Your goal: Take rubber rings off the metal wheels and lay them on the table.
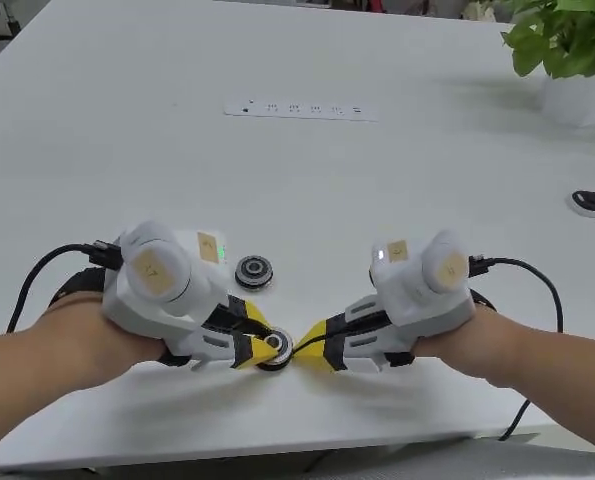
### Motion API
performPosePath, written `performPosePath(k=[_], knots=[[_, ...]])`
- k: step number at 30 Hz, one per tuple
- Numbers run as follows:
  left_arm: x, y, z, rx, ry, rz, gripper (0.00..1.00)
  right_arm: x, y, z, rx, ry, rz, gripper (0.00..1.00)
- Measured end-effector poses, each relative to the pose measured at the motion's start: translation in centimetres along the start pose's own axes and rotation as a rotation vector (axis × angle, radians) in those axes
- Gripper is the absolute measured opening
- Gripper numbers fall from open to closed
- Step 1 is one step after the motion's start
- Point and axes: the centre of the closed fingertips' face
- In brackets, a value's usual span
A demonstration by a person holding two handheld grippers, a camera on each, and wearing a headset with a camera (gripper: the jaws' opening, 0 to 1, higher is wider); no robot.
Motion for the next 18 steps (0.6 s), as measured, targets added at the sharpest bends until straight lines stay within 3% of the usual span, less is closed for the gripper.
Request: performPosePath(k=[9, 18], knots=[[0.0, 0.0, 0.0, 0.0, 0.001, -0.001, 0.13, 0.6, 0.3, -0.5, -0.006, 0.032, -0.006, 0.08], [0.0, 0.0, 0.0, 0.0, 0.001, -0.001, 0.13, 1.1, -0.5, 0.0, 0.013, 0.041, -0.034, 0.21]])
Point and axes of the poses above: the centre of the closed fingertips' face, and the gripper's own axes: z roughly forward along the fingers, y roughly to its right, x roughly out of its top, and after that the axes turned 11 degrees about z, right-handed
